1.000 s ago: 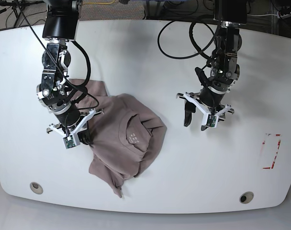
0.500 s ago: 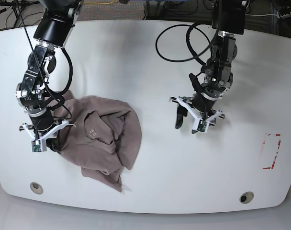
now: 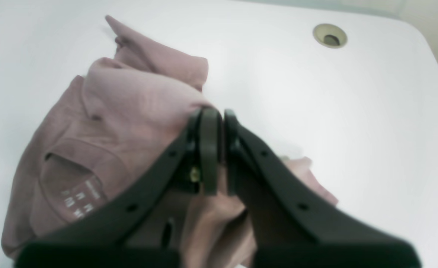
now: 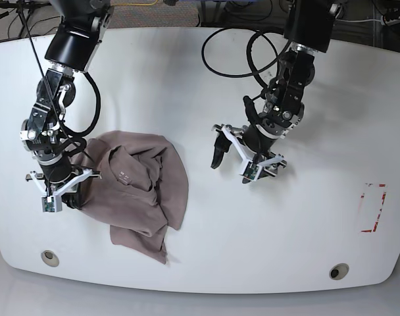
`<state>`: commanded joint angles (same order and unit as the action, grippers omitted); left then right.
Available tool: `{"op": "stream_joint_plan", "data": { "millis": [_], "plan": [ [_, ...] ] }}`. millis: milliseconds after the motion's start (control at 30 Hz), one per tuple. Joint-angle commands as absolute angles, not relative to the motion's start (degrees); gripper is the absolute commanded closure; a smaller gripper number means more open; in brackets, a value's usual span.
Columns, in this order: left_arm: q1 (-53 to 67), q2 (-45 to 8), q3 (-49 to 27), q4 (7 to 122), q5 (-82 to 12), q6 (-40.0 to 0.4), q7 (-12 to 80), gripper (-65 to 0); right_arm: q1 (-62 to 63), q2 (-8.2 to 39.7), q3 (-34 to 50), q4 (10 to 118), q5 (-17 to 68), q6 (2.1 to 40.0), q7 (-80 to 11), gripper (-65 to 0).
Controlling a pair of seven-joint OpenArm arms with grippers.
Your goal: Fold the T-shirt properly
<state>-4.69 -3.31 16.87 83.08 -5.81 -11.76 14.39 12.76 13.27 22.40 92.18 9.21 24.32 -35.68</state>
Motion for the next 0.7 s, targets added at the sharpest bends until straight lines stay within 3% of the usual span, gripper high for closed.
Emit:
{"op": "stream_joint_plan", "data": {
  "millis": [167,700],
  "plan": [
    [-5.8,-3.1,17.1,81.9,-5.9,-11.7,13.8,-49.8,12.3,13.0,22.3,91.9,9.2,23.8,-35.7,-9.4],
    [-4.0,1.9,22.7,81.3,-5.6,-12.1,9.6,-56.8,10.2,11.5,27.4,94.7,9.0,24.1,-38.6,-33.0]
  ]
}}
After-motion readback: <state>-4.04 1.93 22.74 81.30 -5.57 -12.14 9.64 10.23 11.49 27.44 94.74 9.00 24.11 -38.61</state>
